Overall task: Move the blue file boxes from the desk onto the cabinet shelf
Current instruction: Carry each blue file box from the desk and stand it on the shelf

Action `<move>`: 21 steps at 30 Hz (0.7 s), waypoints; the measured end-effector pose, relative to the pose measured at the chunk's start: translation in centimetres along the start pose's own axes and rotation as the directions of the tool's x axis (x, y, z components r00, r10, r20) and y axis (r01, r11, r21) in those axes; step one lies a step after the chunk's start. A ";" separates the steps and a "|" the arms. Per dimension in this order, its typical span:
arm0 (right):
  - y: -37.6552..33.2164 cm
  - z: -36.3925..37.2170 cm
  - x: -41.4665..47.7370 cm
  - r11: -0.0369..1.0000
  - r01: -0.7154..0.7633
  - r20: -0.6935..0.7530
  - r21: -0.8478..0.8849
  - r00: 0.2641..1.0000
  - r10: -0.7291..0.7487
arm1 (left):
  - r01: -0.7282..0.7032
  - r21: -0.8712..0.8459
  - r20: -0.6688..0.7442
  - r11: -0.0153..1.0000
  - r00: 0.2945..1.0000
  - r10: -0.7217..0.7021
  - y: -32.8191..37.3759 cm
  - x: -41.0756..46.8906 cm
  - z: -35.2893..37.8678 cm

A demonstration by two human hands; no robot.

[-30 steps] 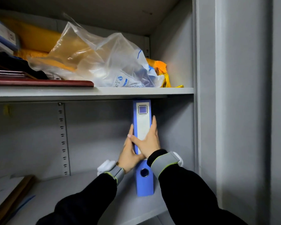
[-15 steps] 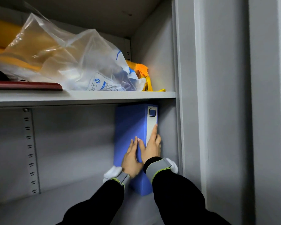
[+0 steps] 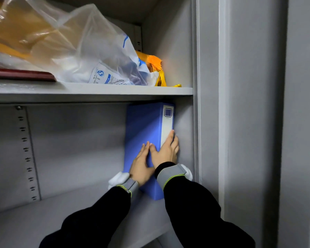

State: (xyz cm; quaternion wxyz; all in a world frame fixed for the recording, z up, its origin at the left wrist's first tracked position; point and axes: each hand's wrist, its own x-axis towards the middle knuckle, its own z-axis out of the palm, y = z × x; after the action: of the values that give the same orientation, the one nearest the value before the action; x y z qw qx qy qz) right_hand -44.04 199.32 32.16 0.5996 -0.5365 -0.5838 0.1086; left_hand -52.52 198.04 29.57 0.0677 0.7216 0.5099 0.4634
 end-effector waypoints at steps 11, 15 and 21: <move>-2.3 -0.4 -1.5 0.987 0.103 0.006 0.120 0.994 -0.105 | 0.063 -0.074 -0.086 0.995 0.994 -0.070 1.2 -2.3 -3.6; -2.6 -0.2 -2.1 0.992 0.019 0.145 0.129 0.989 -0.037 | 0.104 -0.124 -0.095 0.987 0.989 -0.116 0.9 -2.8 -4.6; -3.1 -0.2 -2.7 0.995 0.073 0.178 -0.064 0.982 -0.061 | 0.116 -0.114 -0.082 0.987 0.989 -0.125 1.2 -3.2 -6.0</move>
State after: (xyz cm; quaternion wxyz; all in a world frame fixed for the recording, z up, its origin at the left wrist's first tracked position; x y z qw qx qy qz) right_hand -46.21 195.95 33.07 0.5300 -0.5255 -0.6556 0.1146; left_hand -56.34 192.70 31.71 0.1123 0.6634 0.5289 0.5172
